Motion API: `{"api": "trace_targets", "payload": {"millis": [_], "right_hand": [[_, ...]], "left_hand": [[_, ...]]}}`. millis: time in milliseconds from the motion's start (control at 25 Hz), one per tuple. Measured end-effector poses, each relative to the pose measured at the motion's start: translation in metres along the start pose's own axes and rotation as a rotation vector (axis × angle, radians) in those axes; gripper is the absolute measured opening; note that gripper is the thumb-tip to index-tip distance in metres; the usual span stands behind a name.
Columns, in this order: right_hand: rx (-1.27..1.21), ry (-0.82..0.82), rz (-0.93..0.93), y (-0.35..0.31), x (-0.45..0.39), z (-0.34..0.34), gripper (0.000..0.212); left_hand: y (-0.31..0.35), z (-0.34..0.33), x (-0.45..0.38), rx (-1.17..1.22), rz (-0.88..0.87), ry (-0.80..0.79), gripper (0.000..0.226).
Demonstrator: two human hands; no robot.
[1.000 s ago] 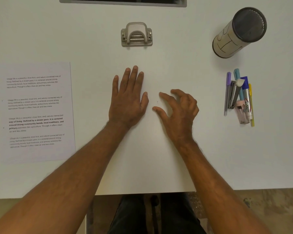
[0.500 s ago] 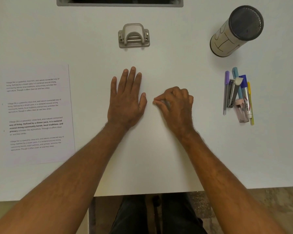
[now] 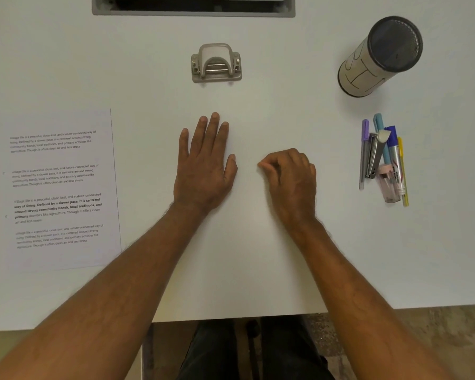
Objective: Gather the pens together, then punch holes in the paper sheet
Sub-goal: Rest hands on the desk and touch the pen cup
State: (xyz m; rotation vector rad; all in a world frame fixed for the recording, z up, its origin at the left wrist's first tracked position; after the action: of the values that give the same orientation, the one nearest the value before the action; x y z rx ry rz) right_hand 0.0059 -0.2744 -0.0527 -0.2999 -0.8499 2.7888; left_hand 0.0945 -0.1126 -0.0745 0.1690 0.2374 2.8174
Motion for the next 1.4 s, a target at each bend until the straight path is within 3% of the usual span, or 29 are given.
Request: {"api": "trace_targets", "payload": {"millis": [160, 320, 600, 840, 1400], "right_hand": [[-0.520, 0.096, -0.351, 0.015, -0.008, 0.026, 0.007], [-0.640, 0.236, -0.412, 0.022, -0.033, 0.066, 0.014], [-0.283, 0.484, -0.233, 0.049, -0.112, 0.165, 0.006], [0.175, 0.251, -0.203, 0.089, -0.156, 0.176, 0.019], [0.346, 0.375, -0.154, 0.076, -0.153, 0.175, 0.016]], "left_hand": [[0.001, 0.002, 0.001, 0.005, 0.002, 0.003, 0.065], [0.002, 0.004, 0.000, 0.013, 0.007, -0.012, 0.064], [0.003, 0.004, 0.001, 0.001, 0.009, -0.002, 0.065], [0.003, 0.003, 0.001, 0.006, 0.015, -0.003, 0.066], [0.001, 0.003, 0.000, -0.001, 0.007, 0.009, 0.066]]}}
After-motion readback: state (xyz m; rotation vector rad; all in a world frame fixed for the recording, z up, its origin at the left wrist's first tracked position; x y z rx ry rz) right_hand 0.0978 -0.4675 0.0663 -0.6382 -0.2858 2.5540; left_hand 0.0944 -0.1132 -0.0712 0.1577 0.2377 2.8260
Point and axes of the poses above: each hand's wrist, its own x-axis away from the middle knuckle, its own z-axis out of the back of the hand, y = z × x, the point moved 5 cm from there along -x, towards the middle knuckle, and after that the axes turned 12 degrees about z, right-handed, at the moved point
